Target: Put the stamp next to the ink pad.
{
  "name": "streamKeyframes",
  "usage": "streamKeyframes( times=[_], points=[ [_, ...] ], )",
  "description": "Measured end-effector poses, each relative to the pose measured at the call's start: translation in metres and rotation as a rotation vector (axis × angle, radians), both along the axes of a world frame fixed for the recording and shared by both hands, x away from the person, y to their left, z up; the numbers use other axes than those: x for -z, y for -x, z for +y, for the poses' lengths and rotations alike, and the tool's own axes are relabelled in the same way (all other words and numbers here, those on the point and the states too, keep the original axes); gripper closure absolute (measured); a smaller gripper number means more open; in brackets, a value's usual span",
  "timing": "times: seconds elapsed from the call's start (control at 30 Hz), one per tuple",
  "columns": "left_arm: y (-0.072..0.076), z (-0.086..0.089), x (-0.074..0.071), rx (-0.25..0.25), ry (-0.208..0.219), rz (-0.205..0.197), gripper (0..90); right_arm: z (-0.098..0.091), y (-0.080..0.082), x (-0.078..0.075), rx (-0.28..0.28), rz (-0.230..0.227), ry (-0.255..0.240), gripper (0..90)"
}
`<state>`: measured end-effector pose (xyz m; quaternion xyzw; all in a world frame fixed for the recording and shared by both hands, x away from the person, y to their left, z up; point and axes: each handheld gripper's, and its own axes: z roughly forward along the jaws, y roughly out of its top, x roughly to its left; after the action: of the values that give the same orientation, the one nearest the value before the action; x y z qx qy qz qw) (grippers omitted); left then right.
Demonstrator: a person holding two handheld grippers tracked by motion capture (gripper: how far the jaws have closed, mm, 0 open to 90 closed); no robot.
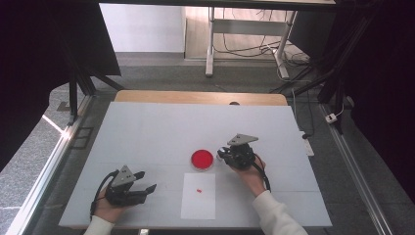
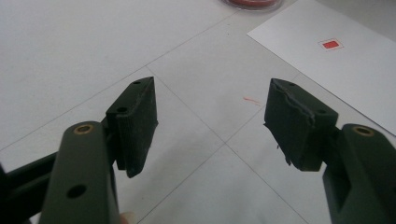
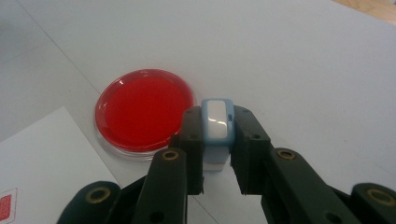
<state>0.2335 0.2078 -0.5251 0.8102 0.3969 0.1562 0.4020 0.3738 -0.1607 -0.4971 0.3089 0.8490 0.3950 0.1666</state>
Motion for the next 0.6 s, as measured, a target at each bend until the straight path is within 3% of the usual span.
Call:
streamKeyframes(
  times=[0.23, 0.6],
  points=[
    [-0.0003, -0.0005, 0.0006, 0.002, -0.004, 0.003, 34.6, 0.0016, -0.0017, 0.0037, 0.003, 0.013, 0.023, 74.7],
    [-0.0007, -0.0014, 0.0016, 0.007, -0.006, 0.008, 34.5, 0.0019, -0.0033, 0.0063, 0.002, 0.016, 0.021, 70.8]
  ],
)
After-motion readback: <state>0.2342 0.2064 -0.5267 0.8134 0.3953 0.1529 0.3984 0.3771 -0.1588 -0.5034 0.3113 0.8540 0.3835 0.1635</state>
